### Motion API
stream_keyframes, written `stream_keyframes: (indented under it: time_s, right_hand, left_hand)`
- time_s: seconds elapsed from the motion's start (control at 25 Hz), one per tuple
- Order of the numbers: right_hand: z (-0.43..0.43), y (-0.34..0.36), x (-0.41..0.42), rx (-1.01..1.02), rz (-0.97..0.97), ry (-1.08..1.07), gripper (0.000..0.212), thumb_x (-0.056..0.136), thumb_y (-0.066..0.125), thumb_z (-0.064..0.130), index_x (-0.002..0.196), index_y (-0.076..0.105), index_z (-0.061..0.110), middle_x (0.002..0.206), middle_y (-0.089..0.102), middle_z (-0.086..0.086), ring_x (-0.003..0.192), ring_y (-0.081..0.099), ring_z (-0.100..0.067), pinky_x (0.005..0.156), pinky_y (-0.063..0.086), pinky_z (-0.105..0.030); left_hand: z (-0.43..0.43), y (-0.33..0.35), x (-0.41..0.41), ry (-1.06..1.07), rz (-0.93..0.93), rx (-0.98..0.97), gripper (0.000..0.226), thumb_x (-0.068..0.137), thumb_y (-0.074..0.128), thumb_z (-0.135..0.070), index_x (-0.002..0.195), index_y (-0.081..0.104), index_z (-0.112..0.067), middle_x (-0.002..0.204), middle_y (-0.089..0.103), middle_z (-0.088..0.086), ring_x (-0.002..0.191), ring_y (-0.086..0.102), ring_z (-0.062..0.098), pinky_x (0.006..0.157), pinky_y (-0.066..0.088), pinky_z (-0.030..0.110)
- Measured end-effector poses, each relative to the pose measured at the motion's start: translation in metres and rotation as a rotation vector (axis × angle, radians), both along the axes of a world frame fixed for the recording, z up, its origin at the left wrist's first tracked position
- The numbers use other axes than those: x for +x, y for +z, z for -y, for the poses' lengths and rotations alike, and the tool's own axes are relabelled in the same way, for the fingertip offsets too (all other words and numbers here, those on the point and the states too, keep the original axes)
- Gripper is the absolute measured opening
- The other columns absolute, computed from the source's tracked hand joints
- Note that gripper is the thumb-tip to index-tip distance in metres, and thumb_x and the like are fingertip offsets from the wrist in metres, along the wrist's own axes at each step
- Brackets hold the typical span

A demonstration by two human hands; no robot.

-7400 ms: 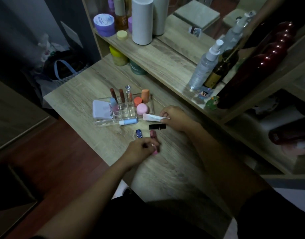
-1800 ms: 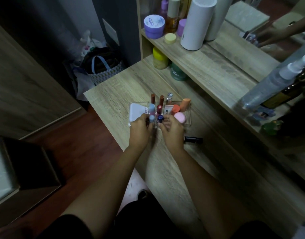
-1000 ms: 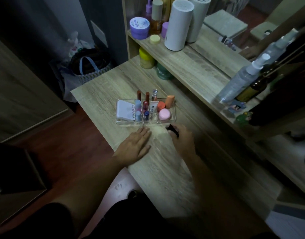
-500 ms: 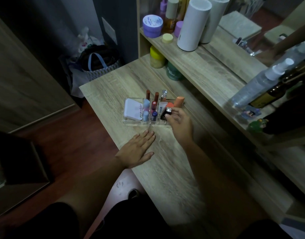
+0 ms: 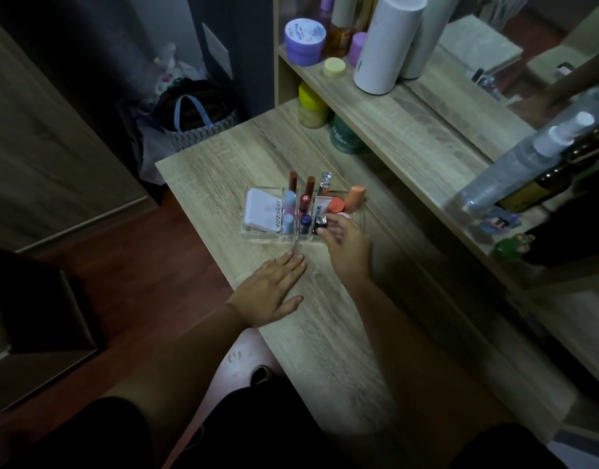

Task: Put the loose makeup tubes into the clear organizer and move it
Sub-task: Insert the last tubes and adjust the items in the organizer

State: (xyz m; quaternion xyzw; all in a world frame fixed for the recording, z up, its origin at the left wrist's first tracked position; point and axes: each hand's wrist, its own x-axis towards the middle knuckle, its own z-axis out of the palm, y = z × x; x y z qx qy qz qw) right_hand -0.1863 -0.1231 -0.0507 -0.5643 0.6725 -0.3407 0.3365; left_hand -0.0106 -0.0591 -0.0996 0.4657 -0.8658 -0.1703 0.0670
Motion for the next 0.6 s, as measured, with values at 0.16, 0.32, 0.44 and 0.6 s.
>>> stream_keyframes:
  time_s: [0.16, 0.32, 0.44, 0.6]
  right_hand:
    - [-0.0008, 0.0043, 0.0031, -0.019, -0.042, -0.017, 0.034, 0.085, 0.064, 0.006, 0.118, 0.060, 0.009, 0.108, 0.071, -0.010, 0.089, 0.061, -0.003, 0.066, 0.042, -0.003]
    - [-0.0029, 0.0067, 0.0027, -0.010, -0.076, -0.030, 0.034, 0.086, 0.062, 0.005, 0.119, 0.059, 0.008, 0.110, 0.070, -0.011, 0.097, 0.067, -0.013, 0.076, 0.047, -0.014]
    - [-0.0039, 0.0070, 0.0024, -0.003, -0.090, -0.014, 0.034, 0.086, 0.062, 0.006, 0.120, 0.059, 0.008, 0.110, 0.070, -0.010, 0.097, 0.066, -0.013, 0.071, 0.043, -0.005]
    - [-0.0049, 0.0096, 0.0038, 0.000, -0.084, 0.007, 0.035, 0.086, 0.063, 0.007, 0.120, 0.058, 0.009, 0.111, 0.070, -0.011, 0.099, 0.066, -0.015, 0.077, 0.048, -0.015]
  left_hand:
    - [0.0002, -0.0032, 0.0003, 0.005, 0.001, 0.017, 0.066, 0.093, 0.047, -0.044, 0.146, 0.027, -0.010, 0.156, 0.027, 0.010, 0.145, 0.017, 0.027, 0.116, 0.021, 0.045]
    - [0.0005, -0.0037, 0.0003, 0.007, 0.020, 0.046, 0.068, 0.094, 0.042, -0.047, 0.148, 0.021, -0.013, 0.158, 0.020, 0.008, 0.146, 0.006, 0.022, 0.118, 0.018, 0.043]
    - [0.0010, -0.0012, 0.0007, -0.003, 0.022, 0.062, 0.068, 0.094, 0.040, -0.047, 0.148, 0.019, -0.013, 0.159, 0.018, 0.008, 0.146, 0.005, 0.022, 0.118, 0.017, 0.043]
    - [0.0004, 0.0039, -0.0017, -0.001, 0.024, 0.076, 0.067, 0.095, 0.039, -0.046, 0.148, 0.018, -0.012, 0.159, 0.015, 0.008, 0.147, 0.006, 0.023, 0.119, 0.013, 0.041]
